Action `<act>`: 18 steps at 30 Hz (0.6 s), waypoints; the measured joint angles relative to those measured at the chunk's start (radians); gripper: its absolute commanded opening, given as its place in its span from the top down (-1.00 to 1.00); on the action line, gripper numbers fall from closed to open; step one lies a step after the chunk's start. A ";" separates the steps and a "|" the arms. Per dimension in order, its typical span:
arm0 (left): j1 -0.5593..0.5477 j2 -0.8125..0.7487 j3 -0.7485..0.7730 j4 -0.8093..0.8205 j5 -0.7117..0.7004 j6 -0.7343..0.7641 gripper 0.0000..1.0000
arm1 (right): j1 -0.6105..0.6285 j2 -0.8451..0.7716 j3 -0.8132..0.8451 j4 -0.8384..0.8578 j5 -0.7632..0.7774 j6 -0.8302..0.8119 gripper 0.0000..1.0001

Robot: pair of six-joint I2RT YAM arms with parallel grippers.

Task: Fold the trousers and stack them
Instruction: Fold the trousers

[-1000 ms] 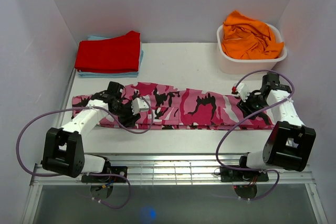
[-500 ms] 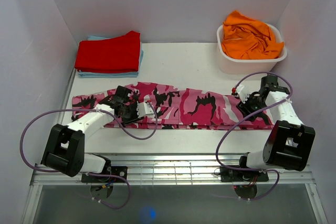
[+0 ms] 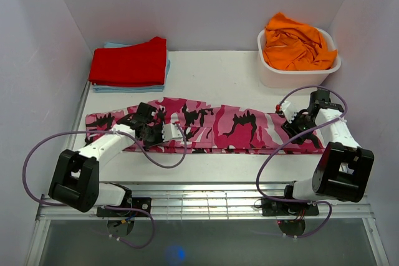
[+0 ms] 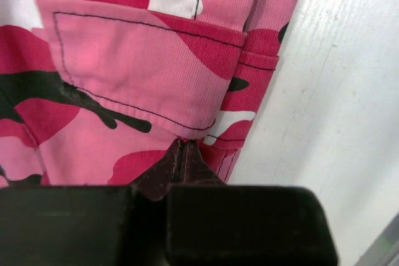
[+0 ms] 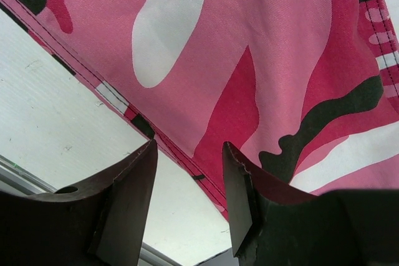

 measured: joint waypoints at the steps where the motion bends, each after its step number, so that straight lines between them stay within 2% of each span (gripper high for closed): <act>1: 0.000 -0.006 0.010 -0.018 0.003 -0.001 1.00 | -0.002 0.000 0.000 0.000 0.001 0.000 -0.04; 9: 0.000 -0.105 0.062 -0.117 0.018 -0.006 1.00 | -0.011 0.012 0.000 0.005 0.005 0.000 0.04; 18: 0.000 -0.129 0.068 -0.219 0.048 0.006 1.00 | -0.013 0.012 0.000 0.007 0.010 -0.001 0.03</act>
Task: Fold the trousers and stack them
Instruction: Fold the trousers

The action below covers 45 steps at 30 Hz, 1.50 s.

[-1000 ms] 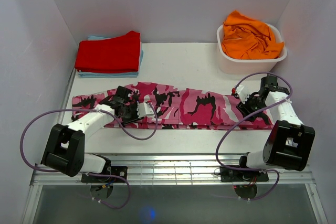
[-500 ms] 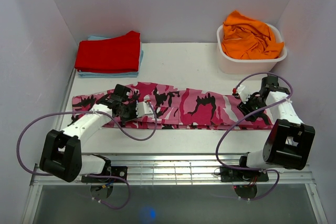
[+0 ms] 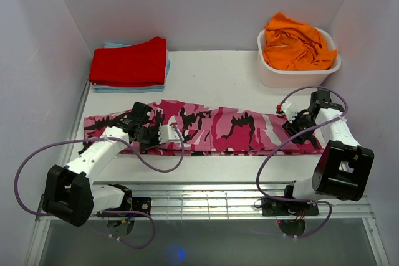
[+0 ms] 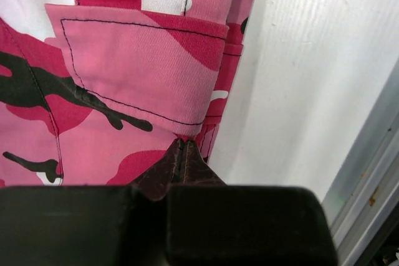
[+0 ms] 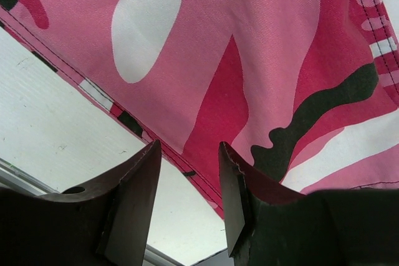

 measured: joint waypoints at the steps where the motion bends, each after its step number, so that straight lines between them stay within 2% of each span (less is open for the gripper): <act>1: 0.000 0.000 0.000 -0.013 0.001 0.004 1.00 | 0.000 0.000 0.000 0.000 0.002 0.000 0.03; 6: 0.000 0.024 -0.035 -0.021 0.000 0.011 1.00 | 0.000 0.000 0.000 0.001 0.005 0.000 0.03; 10: 0.000 0.130 -0.104 0.039 -0.002 0.012 1.00 | 0.000 0.007 0.000 0.014 0.010 0.002 0.03; 16: 0.002 0.187 -0.073 0.037 0.001 -0.012 1.00 | 0.000 0.043 0.001 0.032 0.006 0.032 0.02; 19: 0.002 0.200 -0.056 0.029 0.000 -0.028 0.58 | 0.000 0.080 0.005 0.045 -0.012 0.060 -0.01; 20: 0.002 0.201 -0.052 0.027 0.000 -0.034 0.25 | 0.000 0.090 0.005 0.049 -0.018 0.069 -0.01; 23: 0.004 0.201 -0.040 0.051 -0.016 -0.076 -0.12 | 0.001 0.114 0.002 0.072 -0.017 0.097 0.01; 24: 0.005 0.198 -0.033 0.060 -0.017 -0.098 -0.36 | 0.001 0.127 -0.001 0.089 -0.009 0.105 0.01; 26: 0.015 0.175 -0.006 0.069 -0.016 -0.162 -0.70 | -0.001 0.158 -0.023 0.133 0.019 0.114 0.01; 28: 0.039 0.146 0.045 0.072 -0.005 -0.225 -0.95 | -0.011 0.183 -0.034 0.158 0.037 0.121 0.00; 31: 0.139 0.108 0.148 0.100 0.032 -0.340 -0.96 | -0.043 0.192 -0.032 0.183 0.041 0.127 -0.03; 35: 0.276 0.105 0.208 0.159 0.056 -0.460 -0.96 | -0.079 0.187 -0.036 0.188 0.031 0.113 -0.14; 41: 0.297 0.286 0.287 0.168 0.166 -0.629 -0.96 | -0.084 0.145 -0.067 0.145 0.010 0.082 -0.30; 44: 0.293 0.409 0.331 0.211 0.229 -0.707 -0.71 | -0.081 0.136 -0.066 0.097 -0.006 0.082 -0.36; 45: 0.293 0.442 0.342 0.225 0.246 -0.734 -0.51 | -0.080 0.133 -0.064 0.085 -0.013 0.083 -0.39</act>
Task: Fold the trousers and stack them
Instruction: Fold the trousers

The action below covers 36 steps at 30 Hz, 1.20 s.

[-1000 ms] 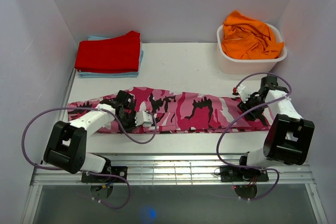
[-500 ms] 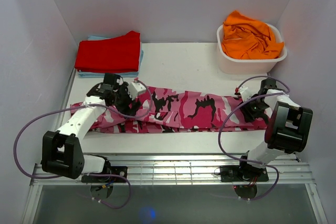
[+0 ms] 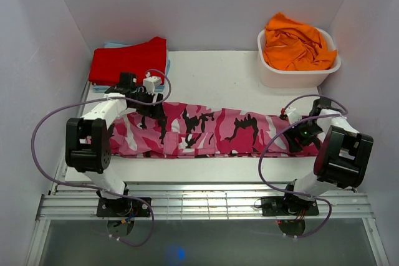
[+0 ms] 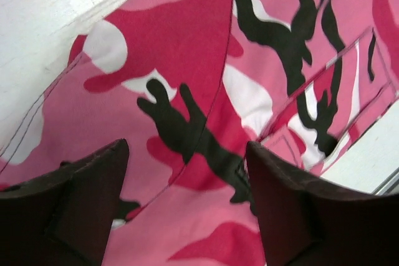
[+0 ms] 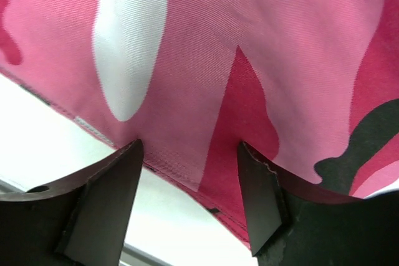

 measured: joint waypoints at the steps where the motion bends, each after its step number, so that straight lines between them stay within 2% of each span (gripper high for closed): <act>1: 0.000 0.036 0.011 0.017 0.008 -0.032 -0.41 | 0.002 -0.003 0.004 -0.014 -0.005 0.003 -0.42; 2: 0.000 0.065 0.021 0.027 0.010 -0.052 -0.36 | 0.002 -0.006 0.010 -0.027 -0.010 0.005 -0.46; 3: 0.000 0.098 0.034 0.037 0.005 -0.074 -0.31 | 0.003 -0.008 0.019 -0.040 -0.013 0.008 -0.61; 5: 0.000 0.168 0.054 0.053 -0.035 -0.101 -0.31 | 0.003 -0.011 0.041 -0.058 -0.016 0.018 -0.74; 7: 0.009 0.222 0.057 0.062 -0.074 -0.114 -0.36 | 0.002 -0.013 0.062 -0.071 -0.015 0.021 -0.96; 9: 0.036 0.229 0.078 0.051 -0.085 -0.115 -0.38 | -0.003 -0.014 0.073 -0.076 -0.010 0.017 -0.97; 13: 0.111 0.268 0.141 0.013 -0.092 -0.058 -0.71 | -0.024 0.004 0.077 -0.082 0.008 0.013 -0.93; 14: 0.122 0.274 0.154 0.006 -0.092 -0.039 -0.88 | -0.027 0.016 0.077 -0.082 0.010 0.014 -0.92; 15: 0.129 0.276 0.164 0.001 -0.097 -0.018 -0.96 | -0.030 0.033 0.077 -0.081 0.012 0.016 -0.90; 20: 0.142 0.265 0.184 -0.045 -0.103 0.027 -0.96 | -0.032 0.097 0.092 -0.062 0.048 0.034 -0.83; 26: 0.200 0.095 0.174 -0.146 -0.099 0.013 -0.96 | -0.095 0.176 0.178 -0.054 0.086 0.052 -0.76; 32: 0.508 -0.156 0.123 -0.261 -0.080 0.084 -0.96 | -0.140 0.193 0.196 -0.015 0.127 0.037 -0.75; 36: 0.599 -0.276 0.021 -0.372 -0.093 0.263 -0.94 | -0.115 0.183 0.208 -0.059 0.087 0.032 -0.76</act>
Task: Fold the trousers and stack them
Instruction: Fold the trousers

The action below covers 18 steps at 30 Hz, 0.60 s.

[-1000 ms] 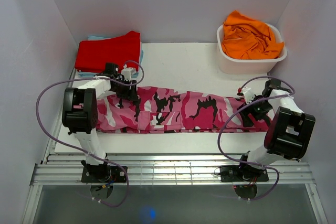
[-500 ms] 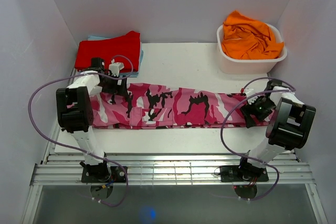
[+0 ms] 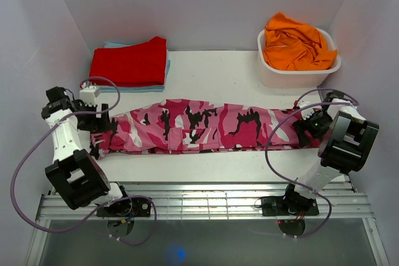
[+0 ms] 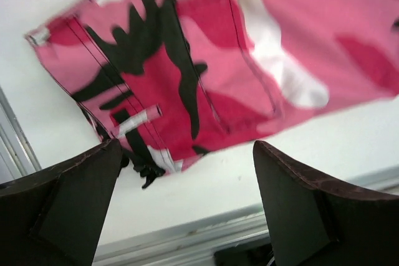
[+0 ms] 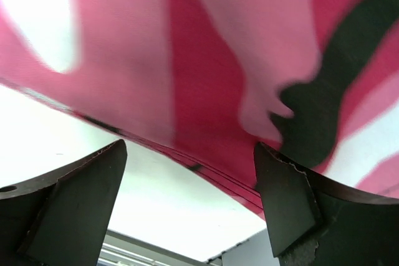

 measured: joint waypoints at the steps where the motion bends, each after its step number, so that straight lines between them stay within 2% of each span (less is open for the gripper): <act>1: 0.006 -0.015 -0.025 -0.033 -0.003 0.065 -0.93 | 0.020 -0.012 0.000 -0.014 -0.014 0.001 -0.76; 6: 0.014 -0.072 -0.171 -0.102 -0.069 0.402 -0.82 | 0.161 -0.100 0.006 -0.072 -0.092 0.021 -0.72; 10: 0.013 -0.119 -0.285 -0.059 -0.142 0.629 -0.80 | 0.257 -0.108 0.005 -0.082 -0.127 0.049 -0.67; 13: 0.013 -0.128 -0.357 0.019 -0.192 0.737 -0.79 | 0.290 -0.090 -0.027 -0.064 -0.134 0.071 -0.64; 18: 0.013 -0.111 -0.445 0.177 -0.249 0.822 -0.74 | 0.293 -0.041 -0.061 -0.029 -0.113 0.095 -0.60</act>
